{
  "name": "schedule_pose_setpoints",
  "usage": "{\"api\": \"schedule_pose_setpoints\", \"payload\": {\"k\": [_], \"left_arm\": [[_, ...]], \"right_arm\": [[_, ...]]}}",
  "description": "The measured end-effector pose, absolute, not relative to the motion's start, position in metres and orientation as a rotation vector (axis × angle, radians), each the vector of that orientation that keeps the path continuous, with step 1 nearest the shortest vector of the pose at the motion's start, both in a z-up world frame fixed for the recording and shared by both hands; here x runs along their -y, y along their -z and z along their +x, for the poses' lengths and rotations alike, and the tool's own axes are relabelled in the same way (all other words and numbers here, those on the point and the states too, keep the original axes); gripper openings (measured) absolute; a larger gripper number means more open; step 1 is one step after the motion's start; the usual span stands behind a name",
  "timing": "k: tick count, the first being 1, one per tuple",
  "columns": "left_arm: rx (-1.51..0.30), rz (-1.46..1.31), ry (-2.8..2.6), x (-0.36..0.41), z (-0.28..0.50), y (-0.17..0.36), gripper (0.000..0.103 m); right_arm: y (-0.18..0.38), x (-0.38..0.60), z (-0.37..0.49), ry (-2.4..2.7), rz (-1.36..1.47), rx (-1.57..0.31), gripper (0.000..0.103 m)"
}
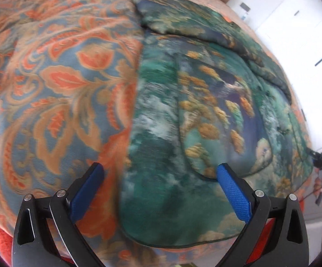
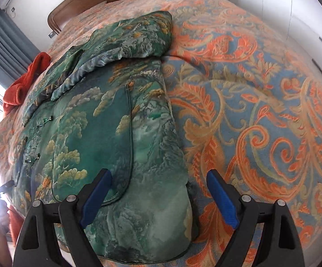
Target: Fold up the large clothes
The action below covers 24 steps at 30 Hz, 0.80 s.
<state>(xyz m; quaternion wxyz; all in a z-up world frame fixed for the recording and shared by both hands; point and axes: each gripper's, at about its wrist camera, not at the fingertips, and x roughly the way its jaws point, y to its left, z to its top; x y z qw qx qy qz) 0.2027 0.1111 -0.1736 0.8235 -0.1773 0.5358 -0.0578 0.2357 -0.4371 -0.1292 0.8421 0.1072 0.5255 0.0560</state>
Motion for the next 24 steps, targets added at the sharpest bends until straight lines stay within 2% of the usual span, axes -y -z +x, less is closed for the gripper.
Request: {"api": "schedule_pose_setpoints", "payload": {"k": [3,4,5,6,7,8,10,11,16,24], "left_arm": [[-1.174,-0.351,0.189,-0.092,0.201,0.174,0.095],[-1.174,-0.318,0.179,-0.089,0.200,0.174,0.090],[-1.178,-0.291,0.174,-0.086,0.200,0.174,0.080],[-1.186,-0.281,0.175,-0.084,0.200,0.174,0.074],[-1.193,-0.283,0.171,-0.084,0.202,0.173,0.060],[-1.195,-0.280,0.164,-0.084,0.201,0.170,0.045],[-1.199,-0.281,0.160,-0.088,0.204,0.164,0.029],[-1.195,-0.289,0.165,-0.089,0.203,0.159,0.021],[-1.140,-0.275,0.177,-0.096,0.198,0.134,0.014],[-1.082,-0.257,0.163,-0.102,0.190,0.105,0.014]], "right_arm": [[0.135,0.433,0.237,-0.201,0.275,-1.153,0.088],[0.137,0.428,0.238,-0.219,0.265,-1.168,0.083],[0.137,0.423,0.237,-0.223,0.236,-1.174,0.078],[0.137,0.419,0.237,-0.225,0.212,-1.175,0.062],[0.137,0.417,0.237,-0.243,0.216,-1.181,0.044],[0.137,0.415,0.238,-0.253,0.226,-1.185,0.038],[0.131,0.407,0.237,-0.262,0.206,-1.180,0.024],[0.127,0.401,0.237,-0.269,0.185,-1.172,0.022],[0.109,0.381,0.234,-0.283,0.144,-1.132,0.016],[0.078,0.364,0.222,-0.348,0.156,-1.075,0.014]]}}
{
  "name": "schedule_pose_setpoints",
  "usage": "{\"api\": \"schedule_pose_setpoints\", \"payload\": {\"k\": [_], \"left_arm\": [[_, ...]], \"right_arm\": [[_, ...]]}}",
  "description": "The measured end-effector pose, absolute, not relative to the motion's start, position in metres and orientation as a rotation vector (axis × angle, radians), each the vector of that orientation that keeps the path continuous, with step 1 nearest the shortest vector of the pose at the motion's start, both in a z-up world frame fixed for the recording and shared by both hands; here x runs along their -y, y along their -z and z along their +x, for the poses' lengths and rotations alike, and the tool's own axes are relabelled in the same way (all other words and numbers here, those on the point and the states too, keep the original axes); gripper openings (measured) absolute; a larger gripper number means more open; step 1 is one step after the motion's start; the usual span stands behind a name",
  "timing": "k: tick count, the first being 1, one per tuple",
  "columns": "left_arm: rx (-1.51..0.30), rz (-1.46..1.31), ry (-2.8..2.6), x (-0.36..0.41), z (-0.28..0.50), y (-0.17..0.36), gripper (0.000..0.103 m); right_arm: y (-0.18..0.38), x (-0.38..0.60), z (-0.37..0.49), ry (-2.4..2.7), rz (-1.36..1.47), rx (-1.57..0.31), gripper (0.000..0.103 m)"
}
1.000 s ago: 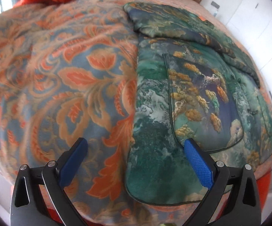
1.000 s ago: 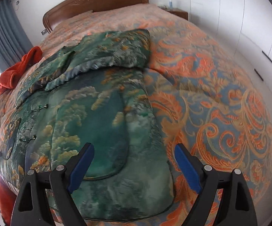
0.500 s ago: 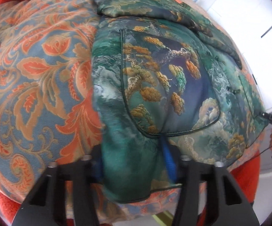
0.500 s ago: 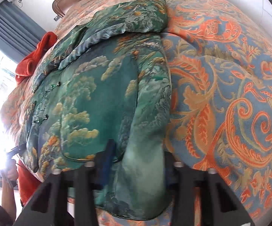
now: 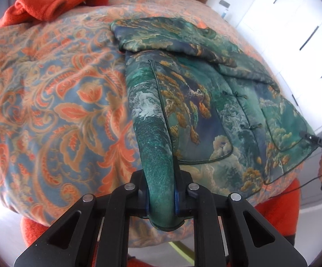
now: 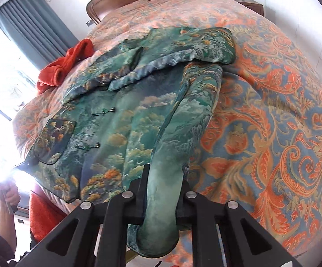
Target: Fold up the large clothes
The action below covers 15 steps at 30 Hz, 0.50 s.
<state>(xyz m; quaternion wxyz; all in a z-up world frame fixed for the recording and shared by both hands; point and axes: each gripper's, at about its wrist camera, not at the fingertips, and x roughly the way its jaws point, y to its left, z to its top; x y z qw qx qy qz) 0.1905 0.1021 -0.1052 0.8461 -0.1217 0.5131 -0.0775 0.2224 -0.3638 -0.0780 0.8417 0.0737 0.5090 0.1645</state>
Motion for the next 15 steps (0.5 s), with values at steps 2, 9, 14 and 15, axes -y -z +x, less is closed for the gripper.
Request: {"api": "schedule_pose_setpoints", "payload": {"k": [2,9,14,15], "left_arm": [[-1.093,-0.262,0.157,-0.105,0.191,0.106,0.014],[-1.156,-0.283,0.129,-0.108,0.173,0.116,0.014],[-1.194,-0.284,0.113,-0.112,0.145,0.118,0.013],[-1.208,-0.282,0.111,-0.113,0.137,0.120,0.013]], "right_arm": [[0.074,0.360,0.221,-0.366,0.155,-1.073,0.014],[0.081,0.375,0.202,-0.384,0.184,-1.104,0.014],[0.099,0.394,0.167,-0.355,0.244,-1.160,0.014],[0.101,0.398,0.158,-0.353,0.261,-1.170,0.014]]}}
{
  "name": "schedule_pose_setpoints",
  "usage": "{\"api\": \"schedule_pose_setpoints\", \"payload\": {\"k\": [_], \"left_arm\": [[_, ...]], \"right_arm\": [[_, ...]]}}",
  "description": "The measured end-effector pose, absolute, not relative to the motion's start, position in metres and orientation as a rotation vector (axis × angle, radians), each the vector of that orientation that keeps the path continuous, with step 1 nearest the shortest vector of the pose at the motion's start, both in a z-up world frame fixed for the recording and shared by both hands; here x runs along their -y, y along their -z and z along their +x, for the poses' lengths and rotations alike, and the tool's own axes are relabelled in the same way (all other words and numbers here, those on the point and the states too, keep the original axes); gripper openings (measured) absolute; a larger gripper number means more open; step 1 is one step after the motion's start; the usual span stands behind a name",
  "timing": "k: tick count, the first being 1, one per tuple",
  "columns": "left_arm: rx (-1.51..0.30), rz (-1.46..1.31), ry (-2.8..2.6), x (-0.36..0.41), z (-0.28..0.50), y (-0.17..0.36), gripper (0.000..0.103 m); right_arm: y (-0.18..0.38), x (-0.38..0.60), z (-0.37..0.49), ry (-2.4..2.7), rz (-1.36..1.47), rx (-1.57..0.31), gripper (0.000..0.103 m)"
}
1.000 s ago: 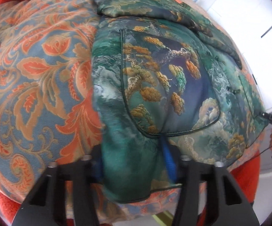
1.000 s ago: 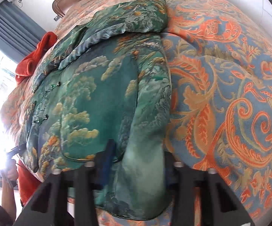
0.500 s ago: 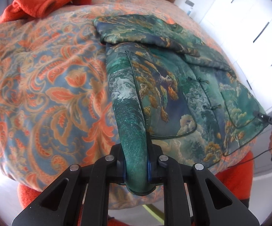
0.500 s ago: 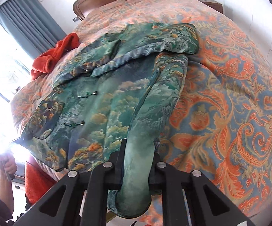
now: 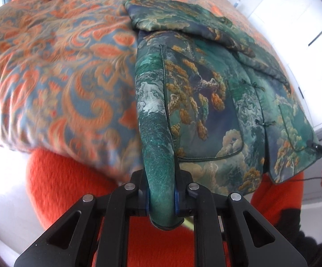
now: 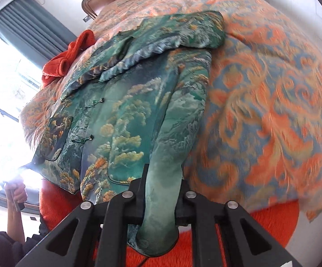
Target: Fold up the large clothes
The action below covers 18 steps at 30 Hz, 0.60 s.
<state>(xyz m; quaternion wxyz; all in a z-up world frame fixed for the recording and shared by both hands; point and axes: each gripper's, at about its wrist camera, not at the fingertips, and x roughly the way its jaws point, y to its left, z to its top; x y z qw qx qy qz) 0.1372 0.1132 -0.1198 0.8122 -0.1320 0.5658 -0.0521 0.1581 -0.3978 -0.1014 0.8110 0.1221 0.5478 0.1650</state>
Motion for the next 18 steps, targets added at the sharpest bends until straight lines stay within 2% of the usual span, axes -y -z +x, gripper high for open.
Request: {"api": "schedule_pose_setpoints", "payload": {"k": [5,9,13,18], "left_arm": [[-1.291,-0.300,0.098,-0.116,0.111,0.125,0.013],[-1.287,-0.355,0.123,-0.124,0.110,0.103,0.013],[-1.196,-0.480,0.182,-0.146,0.143,0.060,0.012],[-1.063,-0.589,0.241,-0.171,0.224,0.020,0.012]], "right_arm": [[0.114,0.408,0.115,-0.353,0.342,-1.232,0.014],[0.108,0.410,0.091,-0.382,0.415,-1.254,0.013],[0.071,0.421,0.096,-0.445,0.552,-1.178,0.012],[0.023,0.425,0.152,-0.526,0.599,-1.049,0.012]]}}
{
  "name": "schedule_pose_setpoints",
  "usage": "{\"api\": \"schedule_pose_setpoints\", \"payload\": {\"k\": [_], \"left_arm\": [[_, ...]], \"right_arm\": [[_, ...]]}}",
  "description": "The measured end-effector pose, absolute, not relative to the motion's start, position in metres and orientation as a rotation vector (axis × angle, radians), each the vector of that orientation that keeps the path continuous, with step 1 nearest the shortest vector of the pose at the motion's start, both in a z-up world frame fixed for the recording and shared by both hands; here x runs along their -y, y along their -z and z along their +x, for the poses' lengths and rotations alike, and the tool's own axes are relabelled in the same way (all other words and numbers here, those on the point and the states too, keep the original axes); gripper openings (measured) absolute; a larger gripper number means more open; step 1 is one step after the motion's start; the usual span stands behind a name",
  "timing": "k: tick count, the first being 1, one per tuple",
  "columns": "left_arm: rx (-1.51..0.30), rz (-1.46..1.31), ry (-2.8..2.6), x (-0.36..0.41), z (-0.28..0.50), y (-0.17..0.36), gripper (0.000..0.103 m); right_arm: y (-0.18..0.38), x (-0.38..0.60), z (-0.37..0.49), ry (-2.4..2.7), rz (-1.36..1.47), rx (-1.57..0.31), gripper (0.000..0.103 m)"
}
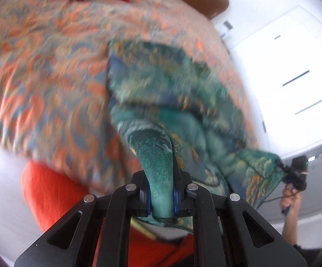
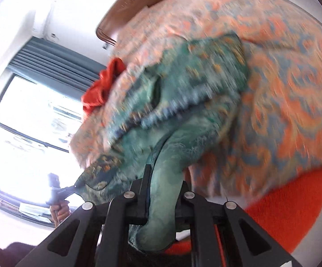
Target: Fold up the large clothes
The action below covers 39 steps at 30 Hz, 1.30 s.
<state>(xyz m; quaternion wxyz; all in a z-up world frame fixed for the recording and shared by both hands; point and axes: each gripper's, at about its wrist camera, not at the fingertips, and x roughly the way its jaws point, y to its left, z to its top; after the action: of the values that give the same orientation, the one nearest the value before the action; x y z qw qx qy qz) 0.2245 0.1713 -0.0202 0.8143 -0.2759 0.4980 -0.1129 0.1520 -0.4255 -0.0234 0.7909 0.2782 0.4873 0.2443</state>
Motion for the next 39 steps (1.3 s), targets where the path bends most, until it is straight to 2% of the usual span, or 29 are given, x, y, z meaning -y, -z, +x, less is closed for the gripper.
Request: {"api": "schedule_pose_setpoints", "payload": {"k": [5,9,15,16,18,20,22,28,31,36,39], "left_arm": [[-0.988,-0.528,0.198,-0.175,0.321,0.011,0.012],[-1.010,-0.490,0.139,-0.168,0.386,0.032,0.013],[-1.083,-0.425,0.054,-0.150,0.427,0.074,0.026],[-1.088,-0.420,0.055,-0.149,0.429,0.075,0.031],[-1.072,-0.454,0.086,-0.149,0.428,0.070,0.048],[-1.023,-0.495,0.098,-0.157,0.422,0.057,0.084],[-0.952,-0.497,0.076,-0.167,0.417,0.039,0.097],[-0.907,-0.497,0.104,-0.196,0.399,0.029,0.097],[-0.942,-0.412,0.172,-0.194,0.386,0.047,0.097],[-1.045,-0.236,0.194,-0.160,0.391,0.091,0.097],[-1.040,-0.200,0.114,-0.145,0.413,0.101,0.096]], "right_arm": [[0.011,0.426,0.239,-0.498,0.619,-0.949,0.012],[0.027,0.429,0.313,-0.411,0.732,-0.918,0.012],[0.087,0.435,0.389,-0.266,0.831,-0.947,0.016],[0.098,0.432,0.393,-0.245,0.843,-0.964,0.018],[0.112,0.433,0.403,-0.220,0.883,-0.990,0.022],[0.115,0.435,0.409,-0.235,0.913,-0.986,0.026],[0.114,0.442,0.413,-0.281,0.957,-0.980,0.043],[0.083,0.465,0.406,-0.286,0.981,-0.891,0.068],[0.072,0.475,0.395,-0.282,0.931,-0.870,0.069],[0.073,0.438,0.391,-0.279,0.465,-0.983,0.069],[0.092,0.415,0.398,-0.282,0.313,-1.051,0.069]]}}
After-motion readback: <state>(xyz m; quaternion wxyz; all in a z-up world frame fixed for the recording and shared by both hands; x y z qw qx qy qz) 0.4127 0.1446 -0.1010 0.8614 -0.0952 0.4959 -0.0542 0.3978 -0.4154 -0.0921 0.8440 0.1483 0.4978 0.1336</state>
